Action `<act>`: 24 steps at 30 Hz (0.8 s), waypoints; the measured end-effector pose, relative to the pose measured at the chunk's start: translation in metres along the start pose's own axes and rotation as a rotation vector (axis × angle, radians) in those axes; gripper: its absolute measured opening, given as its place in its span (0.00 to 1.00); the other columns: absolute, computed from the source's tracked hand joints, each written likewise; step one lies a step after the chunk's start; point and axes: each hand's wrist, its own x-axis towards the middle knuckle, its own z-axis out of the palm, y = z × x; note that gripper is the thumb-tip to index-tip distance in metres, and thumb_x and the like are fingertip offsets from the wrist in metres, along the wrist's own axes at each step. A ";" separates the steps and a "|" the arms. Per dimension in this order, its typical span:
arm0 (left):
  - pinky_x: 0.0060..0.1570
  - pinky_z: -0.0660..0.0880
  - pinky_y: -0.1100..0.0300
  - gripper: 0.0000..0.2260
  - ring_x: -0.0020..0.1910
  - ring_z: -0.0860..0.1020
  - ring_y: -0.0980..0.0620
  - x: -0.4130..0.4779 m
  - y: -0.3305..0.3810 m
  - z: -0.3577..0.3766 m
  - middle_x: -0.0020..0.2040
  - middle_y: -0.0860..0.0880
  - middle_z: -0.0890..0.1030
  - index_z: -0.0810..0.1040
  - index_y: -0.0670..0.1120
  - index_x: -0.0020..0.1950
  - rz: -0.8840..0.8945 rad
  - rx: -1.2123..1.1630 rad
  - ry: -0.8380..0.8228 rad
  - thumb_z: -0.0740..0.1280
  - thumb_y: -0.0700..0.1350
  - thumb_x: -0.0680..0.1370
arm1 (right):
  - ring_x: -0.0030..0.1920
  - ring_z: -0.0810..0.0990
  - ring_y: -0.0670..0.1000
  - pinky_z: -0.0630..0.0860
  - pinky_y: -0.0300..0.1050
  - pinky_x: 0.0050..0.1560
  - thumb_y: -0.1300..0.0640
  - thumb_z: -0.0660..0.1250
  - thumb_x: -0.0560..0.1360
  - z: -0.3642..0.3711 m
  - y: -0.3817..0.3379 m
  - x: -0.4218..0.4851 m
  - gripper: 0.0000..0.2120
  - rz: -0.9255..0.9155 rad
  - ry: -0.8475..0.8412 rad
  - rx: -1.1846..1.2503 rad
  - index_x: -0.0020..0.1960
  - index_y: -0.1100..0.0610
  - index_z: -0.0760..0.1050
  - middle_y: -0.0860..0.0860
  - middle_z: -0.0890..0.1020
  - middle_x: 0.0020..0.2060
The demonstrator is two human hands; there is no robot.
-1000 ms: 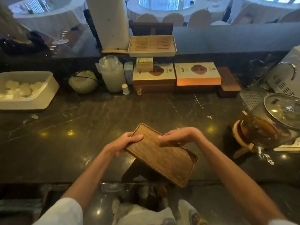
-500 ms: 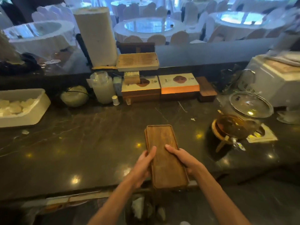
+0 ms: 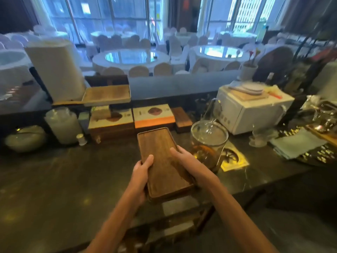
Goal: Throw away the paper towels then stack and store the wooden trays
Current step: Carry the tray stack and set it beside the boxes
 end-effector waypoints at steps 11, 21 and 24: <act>0.55 0.79 0.44 0.25 0.59 0.79 0.43 0.104 0.127 0.183 0.65 0.44 0.76 0.61 0.51 0.75 0.379 -0.037 -0.017 0.63 0.52 0.80 | 0.50 0.86 0.54 0.82 0.49 0.47 0.55 0.61 0.79 -0.158 -0.163 0.073 0.14 -0.246 0.025 -0.065 0.64 0.48 0.71 0.53 0.83 0.53; 0.59 0.77 0.40 0.19 0.60 0.79 0.43 0.304 0.155 0.232 0.64 0.43 0.76 0.62 0.53 0.73 0.396 0.048 0.055 0.53 0.55 0.82 | 0.51 0.82 0.52 0.77 0.45 0.42 0.54 0.58 0.81 -0.245 -0.188 0.237 0.14 -0.130 0.091 -0.124 0.66 0.50 0.70 0.51 0.81 0.53; 0.62 0.75 0.39 0.19 0.61 0.78 0.44 0.360 0.139 0.232 0.65 0.43 0.75 0.63 0.52 0.74 0.328 0.110 0.074 0.52 0.52 0.83 | 0.52 0.80 0.52 0.77 0.45 0.44 0.56 0.58 0.82 -0.261 -0.164 0.290 0.15 -0.086 0.128 -0.108 0.68 0.53 0.69 0.51 0.80 0.54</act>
